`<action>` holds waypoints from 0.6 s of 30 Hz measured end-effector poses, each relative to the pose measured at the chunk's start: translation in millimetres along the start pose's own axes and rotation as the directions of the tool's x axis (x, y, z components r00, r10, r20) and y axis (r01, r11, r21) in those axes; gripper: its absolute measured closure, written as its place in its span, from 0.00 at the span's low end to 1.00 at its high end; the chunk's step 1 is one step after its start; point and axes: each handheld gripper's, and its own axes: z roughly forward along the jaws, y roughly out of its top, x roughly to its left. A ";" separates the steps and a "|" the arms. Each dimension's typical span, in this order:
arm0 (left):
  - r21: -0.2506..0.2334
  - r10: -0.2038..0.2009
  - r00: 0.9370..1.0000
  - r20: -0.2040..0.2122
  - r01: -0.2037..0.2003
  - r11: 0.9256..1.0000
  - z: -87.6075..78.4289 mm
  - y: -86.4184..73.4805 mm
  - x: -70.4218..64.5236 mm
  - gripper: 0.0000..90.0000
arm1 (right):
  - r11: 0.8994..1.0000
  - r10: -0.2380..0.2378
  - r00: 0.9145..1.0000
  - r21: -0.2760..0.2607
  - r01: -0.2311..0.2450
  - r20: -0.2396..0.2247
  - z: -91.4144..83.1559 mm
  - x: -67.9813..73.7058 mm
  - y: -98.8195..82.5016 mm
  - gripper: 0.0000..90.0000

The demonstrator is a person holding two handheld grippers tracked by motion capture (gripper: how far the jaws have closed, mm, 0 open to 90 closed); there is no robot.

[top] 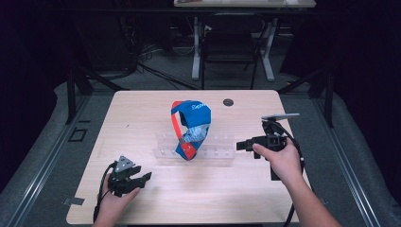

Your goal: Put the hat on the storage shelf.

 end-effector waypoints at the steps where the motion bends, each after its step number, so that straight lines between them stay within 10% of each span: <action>1: 0.003 0.002 1.000 -0.004 -0.002 1.000 0.4 -0.2 0.4 0.53 | 1.000 -0.006 1.000 -0.002 0.006 -0.002 1.0 -1.2 -4.8 0.56; 18: -0.002 -0.006 1.000 -0.013 0.006 1.000 0.7 -1.3 3.8 0.53 | 0.994 -0.035 0.992 -0.102 0.047 0.120 15.8 -27.6 -81.6 0.56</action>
